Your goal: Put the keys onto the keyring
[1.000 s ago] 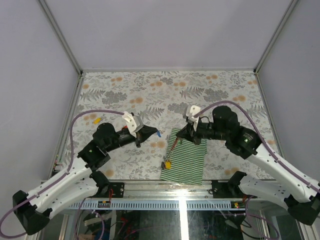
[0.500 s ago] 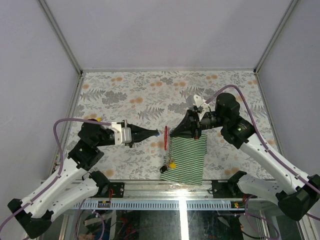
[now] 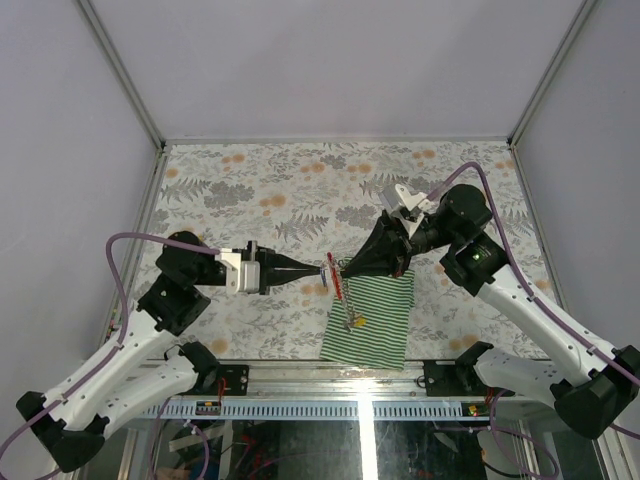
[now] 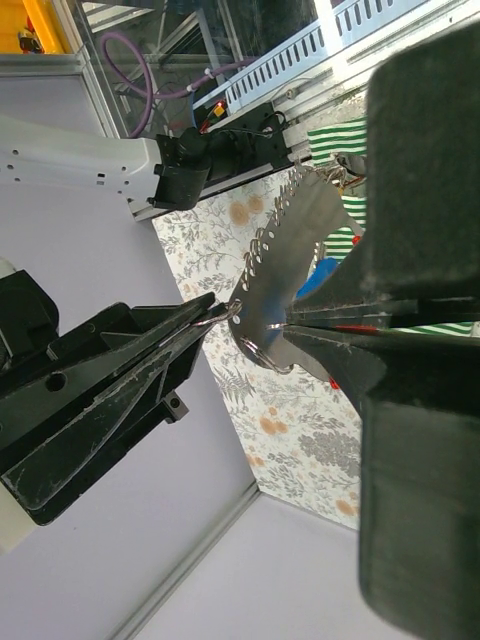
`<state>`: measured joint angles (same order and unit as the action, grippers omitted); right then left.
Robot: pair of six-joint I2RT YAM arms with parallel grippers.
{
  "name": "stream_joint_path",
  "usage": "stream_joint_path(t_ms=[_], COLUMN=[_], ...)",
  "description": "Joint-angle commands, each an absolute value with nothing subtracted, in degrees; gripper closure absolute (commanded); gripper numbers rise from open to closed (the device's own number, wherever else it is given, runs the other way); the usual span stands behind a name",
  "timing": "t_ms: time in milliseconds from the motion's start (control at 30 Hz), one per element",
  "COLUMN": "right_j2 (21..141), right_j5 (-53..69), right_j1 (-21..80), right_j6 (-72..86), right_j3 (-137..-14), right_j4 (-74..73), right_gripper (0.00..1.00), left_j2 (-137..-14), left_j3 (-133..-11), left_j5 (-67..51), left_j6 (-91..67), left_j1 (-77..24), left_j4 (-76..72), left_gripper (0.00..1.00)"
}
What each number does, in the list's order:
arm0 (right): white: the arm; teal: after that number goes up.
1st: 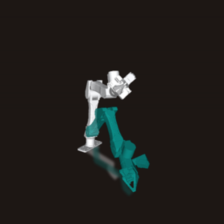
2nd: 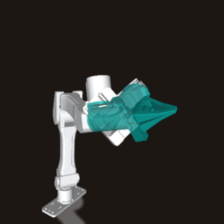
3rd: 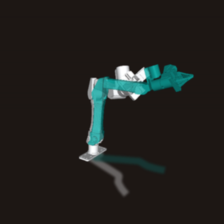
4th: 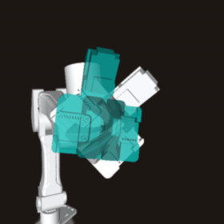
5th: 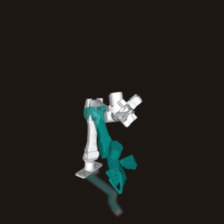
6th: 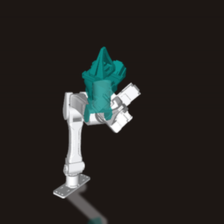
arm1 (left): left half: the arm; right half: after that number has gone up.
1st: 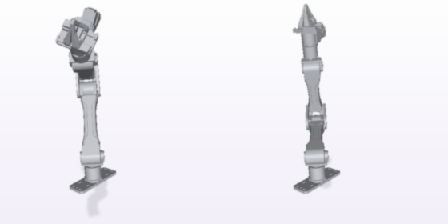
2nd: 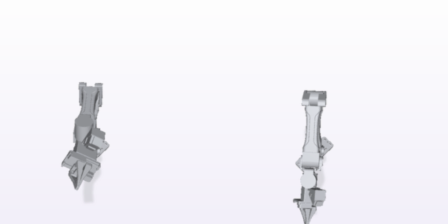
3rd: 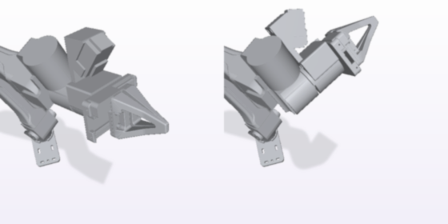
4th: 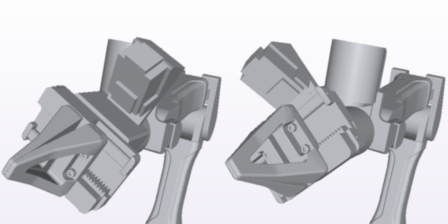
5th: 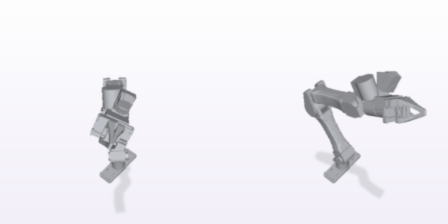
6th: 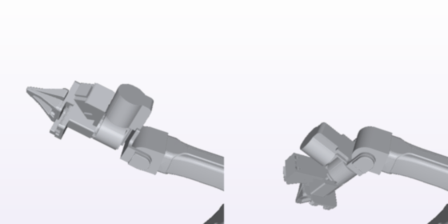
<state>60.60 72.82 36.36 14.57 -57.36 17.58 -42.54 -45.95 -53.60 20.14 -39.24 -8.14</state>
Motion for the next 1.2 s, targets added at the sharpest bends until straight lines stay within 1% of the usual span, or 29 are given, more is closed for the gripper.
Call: stream_joint_path(t_ms=[0, 233, 1167], right_j2=[61.3, 62.6, 64.7], right_j5=[74.2, 74.9, 74.5], right_j1=[36.1, 36.2, 37.9], right_j6=[17.3, 19.2, 18.6], right_j3=[-60.3, -60.6, -61.4], right_j4=[23.6, 24.4, 24.1], right_gripper=[1.0, 1.0, 1.0], left_j2=[-42.9, -44.0, -46.7], left_j3=[-47.6, -48.1, -50.1], left_j5=[-55.5, -56.0, -58.0], left_j6=[19.2, 18.0, 16.1], left_j1=[-38.9, -38.9, -38.8], left_j4=[-13.7, -15.3, -14.9], left_gripper=[1.0, 1.0, 1.0])
